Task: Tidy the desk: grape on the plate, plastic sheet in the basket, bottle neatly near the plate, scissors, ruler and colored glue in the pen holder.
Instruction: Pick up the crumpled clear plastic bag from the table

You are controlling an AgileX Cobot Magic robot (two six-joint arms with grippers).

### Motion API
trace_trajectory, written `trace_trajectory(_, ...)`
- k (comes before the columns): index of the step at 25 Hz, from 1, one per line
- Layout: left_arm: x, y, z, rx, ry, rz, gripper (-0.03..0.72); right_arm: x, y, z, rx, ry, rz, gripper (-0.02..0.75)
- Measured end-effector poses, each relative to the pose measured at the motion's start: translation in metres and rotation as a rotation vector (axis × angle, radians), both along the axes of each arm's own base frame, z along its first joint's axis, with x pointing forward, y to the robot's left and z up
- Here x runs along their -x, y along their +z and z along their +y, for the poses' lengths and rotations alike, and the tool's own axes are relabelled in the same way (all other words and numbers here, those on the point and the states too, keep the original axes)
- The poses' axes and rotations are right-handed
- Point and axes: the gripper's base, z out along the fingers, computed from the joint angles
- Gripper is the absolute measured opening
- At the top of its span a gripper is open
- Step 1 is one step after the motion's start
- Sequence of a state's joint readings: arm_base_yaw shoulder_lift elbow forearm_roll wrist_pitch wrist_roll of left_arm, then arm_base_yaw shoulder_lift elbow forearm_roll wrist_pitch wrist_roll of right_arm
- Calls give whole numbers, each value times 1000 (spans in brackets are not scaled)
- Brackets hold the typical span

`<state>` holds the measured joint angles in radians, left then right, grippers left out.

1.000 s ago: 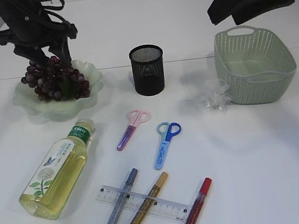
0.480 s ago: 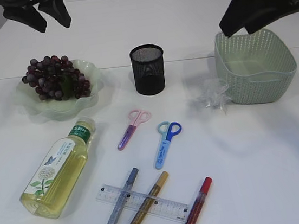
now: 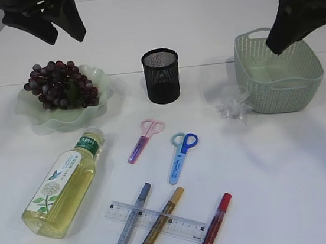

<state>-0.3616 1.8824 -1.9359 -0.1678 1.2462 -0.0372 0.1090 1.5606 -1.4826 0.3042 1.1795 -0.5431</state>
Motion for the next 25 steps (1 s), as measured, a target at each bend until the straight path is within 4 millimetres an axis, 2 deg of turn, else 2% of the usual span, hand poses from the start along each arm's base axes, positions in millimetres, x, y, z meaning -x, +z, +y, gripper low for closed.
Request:
trace_trajectory(6,3,3,-1,-2,-16,-8,415,-5,-8,1,58,141,-25,454)
trace_trajectory(13,4,4,-1,-2,-19,-13,415,-9,-6,0,101,233,-108,454)
trace_trajectory(17,5,5,-1,-2,-19,-15,415,-10,-5,2,150,364,-167,454)
trace_trajectory(20,6,7,0,1,-19,-18,415,-12,-10,11,183,450,-173,454)
trace_trajectory(25,6,7,0,1,-21,-19,415,-32,-32,37,254,566,-135,454)
